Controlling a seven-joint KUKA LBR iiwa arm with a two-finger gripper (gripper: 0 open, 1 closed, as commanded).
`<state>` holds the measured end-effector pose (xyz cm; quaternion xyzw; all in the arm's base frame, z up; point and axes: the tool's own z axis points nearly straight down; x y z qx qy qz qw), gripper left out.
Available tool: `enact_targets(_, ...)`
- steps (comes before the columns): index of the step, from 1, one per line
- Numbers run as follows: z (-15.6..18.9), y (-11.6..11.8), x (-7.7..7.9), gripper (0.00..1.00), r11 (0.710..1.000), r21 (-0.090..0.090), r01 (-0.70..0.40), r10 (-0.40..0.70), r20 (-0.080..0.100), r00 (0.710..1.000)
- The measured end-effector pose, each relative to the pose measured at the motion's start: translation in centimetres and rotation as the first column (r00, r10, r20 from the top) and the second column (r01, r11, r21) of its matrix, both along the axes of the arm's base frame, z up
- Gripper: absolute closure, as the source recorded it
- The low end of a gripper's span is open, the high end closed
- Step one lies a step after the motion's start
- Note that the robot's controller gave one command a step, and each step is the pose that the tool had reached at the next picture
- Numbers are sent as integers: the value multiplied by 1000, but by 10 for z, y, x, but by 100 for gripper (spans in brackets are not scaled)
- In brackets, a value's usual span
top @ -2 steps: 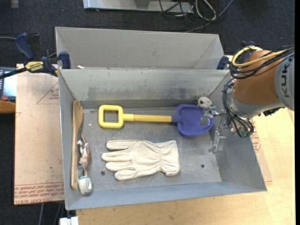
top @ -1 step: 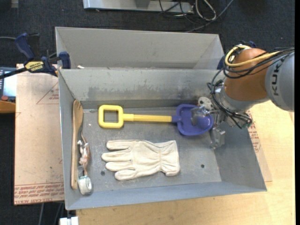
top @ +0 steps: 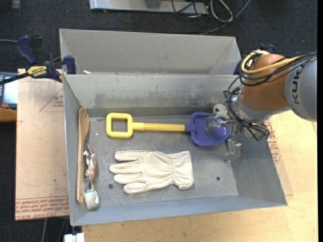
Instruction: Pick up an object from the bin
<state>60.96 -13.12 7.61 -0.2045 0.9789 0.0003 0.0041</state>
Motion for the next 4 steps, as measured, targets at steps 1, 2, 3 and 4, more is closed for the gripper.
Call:
enact_targets(1,-1,-6,10,0,977,2,213,-213,2,977)
enact_targets(2,-4,2,13,0,999,2,51,-51,3,999)
enact_targets(3,-5,12,16,0,996,1,87,-87,9,996)
enact_targets(4,81,11,14,0,994,4,110,-110,4,994)
